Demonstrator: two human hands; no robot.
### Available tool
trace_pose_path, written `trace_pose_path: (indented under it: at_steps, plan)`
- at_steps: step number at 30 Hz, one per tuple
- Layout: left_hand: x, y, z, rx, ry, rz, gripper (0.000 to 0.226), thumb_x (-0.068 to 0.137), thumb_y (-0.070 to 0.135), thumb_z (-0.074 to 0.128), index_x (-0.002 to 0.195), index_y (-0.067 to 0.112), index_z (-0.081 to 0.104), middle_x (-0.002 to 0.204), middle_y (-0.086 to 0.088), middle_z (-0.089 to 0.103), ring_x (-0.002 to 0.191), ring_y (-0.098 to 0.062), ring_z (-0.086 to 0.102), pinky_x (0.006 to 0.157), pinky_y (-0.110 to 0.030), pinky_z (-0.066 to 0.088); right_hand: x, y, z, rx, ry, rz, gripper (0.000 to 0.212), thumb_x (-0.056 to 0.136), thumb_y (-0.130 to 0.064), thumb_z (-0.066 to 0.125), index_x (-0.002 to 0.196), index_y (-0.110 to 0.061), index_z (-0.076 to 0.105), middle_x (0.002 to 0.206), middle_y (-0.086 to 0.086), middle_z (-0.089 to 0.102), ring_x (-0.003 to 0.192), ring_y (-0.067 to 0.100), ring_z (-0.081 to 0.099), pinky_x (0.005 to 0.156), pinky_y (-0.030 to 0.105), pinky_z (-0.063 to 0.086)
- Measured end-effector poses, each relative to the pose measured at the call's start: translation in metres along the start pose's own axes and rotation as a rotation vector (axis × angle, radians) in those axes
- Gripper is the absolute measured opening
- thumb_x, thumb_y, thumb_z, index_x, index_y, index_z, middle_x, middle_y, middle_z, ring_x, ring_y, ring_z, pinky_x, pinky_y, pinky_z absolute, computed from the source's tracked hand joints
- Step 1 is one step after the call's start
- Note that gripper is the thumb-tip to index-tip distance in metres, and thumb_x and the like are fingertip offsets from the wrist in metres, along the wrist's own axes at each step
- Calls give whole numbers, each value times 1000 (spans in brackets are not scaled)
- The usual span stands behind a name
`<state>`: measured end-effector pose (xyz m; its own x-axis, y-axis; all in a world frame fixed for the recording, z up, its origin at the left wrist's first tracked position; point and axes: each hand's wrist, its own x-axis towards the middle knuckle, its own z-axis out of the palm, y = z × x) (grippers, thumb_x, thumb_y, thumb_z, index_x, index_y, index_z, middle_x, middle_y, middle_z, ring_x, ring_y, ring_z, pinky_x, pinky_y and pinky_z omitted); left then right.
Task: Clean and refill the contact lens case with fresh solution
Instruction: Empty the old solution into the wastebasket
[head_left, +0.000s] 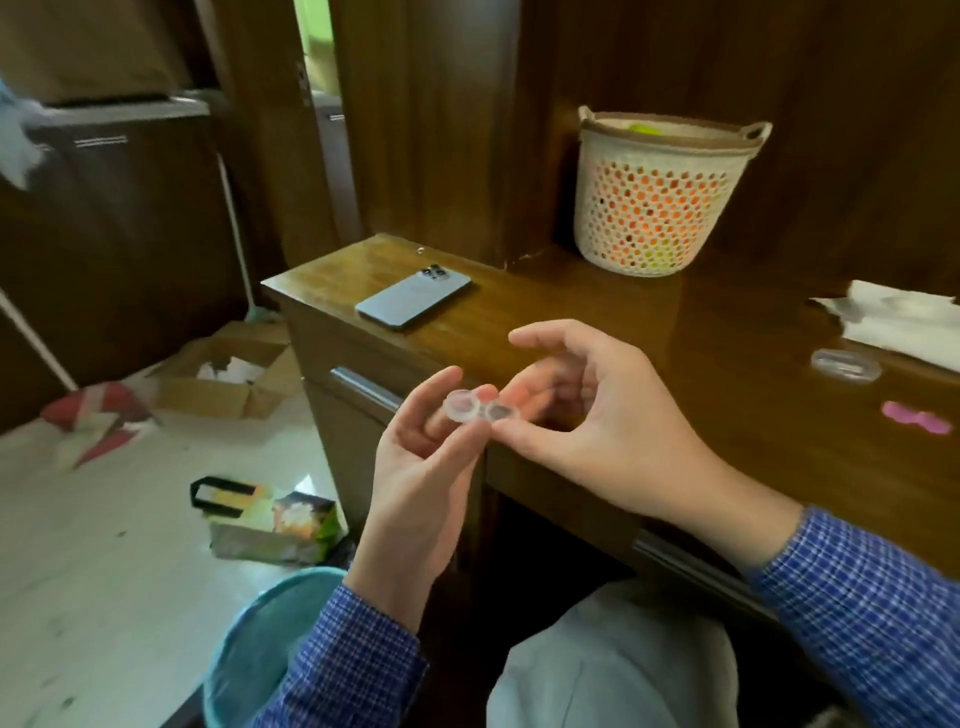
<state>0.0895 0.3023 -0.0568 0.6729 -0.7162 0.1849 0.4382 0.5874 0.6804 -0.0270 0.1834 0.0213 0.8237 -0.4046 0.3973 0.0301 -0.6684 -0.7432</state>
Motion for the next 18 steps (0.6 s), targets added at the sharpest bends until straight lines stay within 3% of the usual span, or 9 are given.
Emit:
trace_pose_path:
  at_steps: [3, 6, 9, 14, 18]
  plan:
    - [-10, 15, -28, -52, 79, 33, 59, 63, 20, 100, 116, 14, 75, 105, -14, 76, 110, -26, 73, 92, -34, 60, 9, -6, 40, 19, -24, -19, 65, 79, -29, 89, 136, -22, 58, 92, -17, 77, 89, 3, 75, 81, 20, 61]
    - [-14, 28, -59, -42, 169, 78, 40, 81, 5, 82, 119, 12, 71, 105, -15, 76, 108, -27, 73, 96, -37, 60, 21, -10, 78, 42, -47, -27, 65, 78, -31, 90, 134, -23, 58, 90, -18, 76, 89, 0, 74, 81, 16, 59]
    - [-18, 46, -96, 55, 253, 105, 40, 82, 2, 77, 119, 13, 70, 102, -14, 78, 99, -25, 76, 84, -32, 63, 33, -11, 116, 85, -119, -21, 64, 79, -30, 89, 133, -25, 57, 93, -17, 75, 92, -2, 72, 79, 16, 59]
    - [-41, 71, -178, 540, 320, 134, 58, 71, 30, 95, 122, 19, 70, 105, -16, 80, 96, -31, 79, 80, -32, 63, 44, 2, 164, 72, -248, -23, 56, 82, -36, 79, 131, -32, 53, 102, -19, 68, 101, -7, 65, 83, 9, 53]
    - [-51, 68, -252, 1065, 350, 72, 30, 78, 22, 91, 103, 22, 75, 94, -2, 82, 86, -18, 80, 76, -28, 64, 46, 24, 185, 67, -299, 30, 49, 88, -19, 76, 132, -23, 55, 99, -15, 67, 96, -3, 65, 79, 10, 53]
